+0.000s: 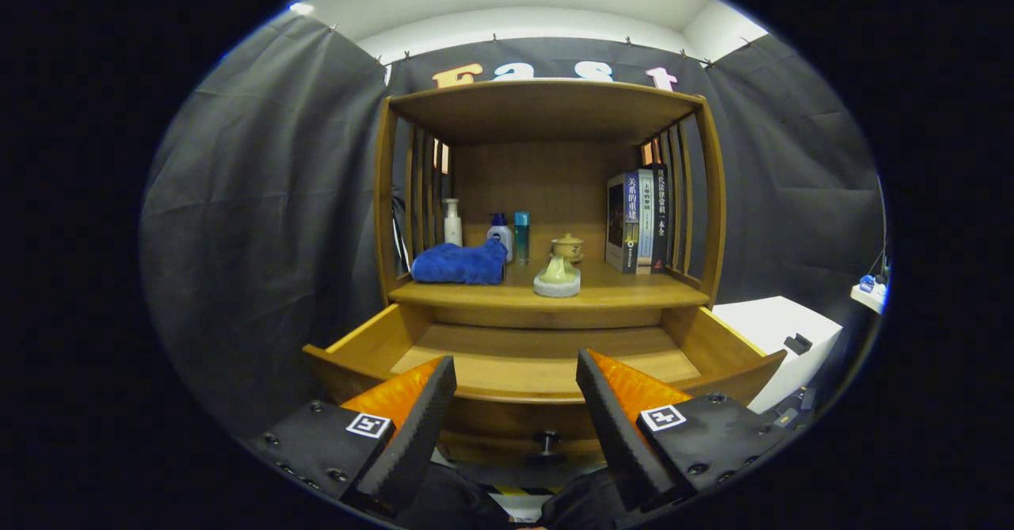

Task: Pull open the drawer, take out the items inside it, and place them on the countertop above the cabinet.

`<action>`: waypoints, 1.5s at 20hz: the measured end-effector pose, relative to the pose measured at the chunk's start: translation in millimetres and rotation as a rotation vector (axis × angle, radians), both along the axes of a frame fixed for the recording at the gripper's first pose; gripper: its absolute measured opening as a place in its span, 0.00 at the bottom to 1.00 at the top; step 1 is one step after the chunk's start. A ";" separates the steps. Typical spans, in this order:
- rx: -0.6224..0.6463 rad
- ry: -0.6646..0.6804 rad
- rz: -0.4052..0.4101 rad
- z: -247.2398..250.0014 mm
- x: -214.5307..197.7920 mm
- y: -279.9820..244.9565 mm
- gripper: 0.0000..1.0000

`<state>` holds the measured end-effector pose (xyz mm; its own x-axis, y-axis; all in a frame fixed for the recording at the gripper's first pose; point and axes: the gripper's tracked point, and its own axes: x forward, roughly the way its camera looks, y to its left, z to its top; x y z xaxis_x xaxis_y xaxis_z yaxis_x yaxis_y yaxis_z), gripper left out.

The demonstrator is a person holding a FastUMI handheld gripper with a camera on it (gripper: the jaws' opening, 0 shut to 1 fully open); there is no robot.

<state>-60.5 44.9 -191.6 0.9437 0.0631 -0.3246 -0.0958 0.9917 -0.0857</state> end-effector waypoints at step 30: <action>-0.058 0.039 -0.129 -67.1 43.8 -49.2 0.98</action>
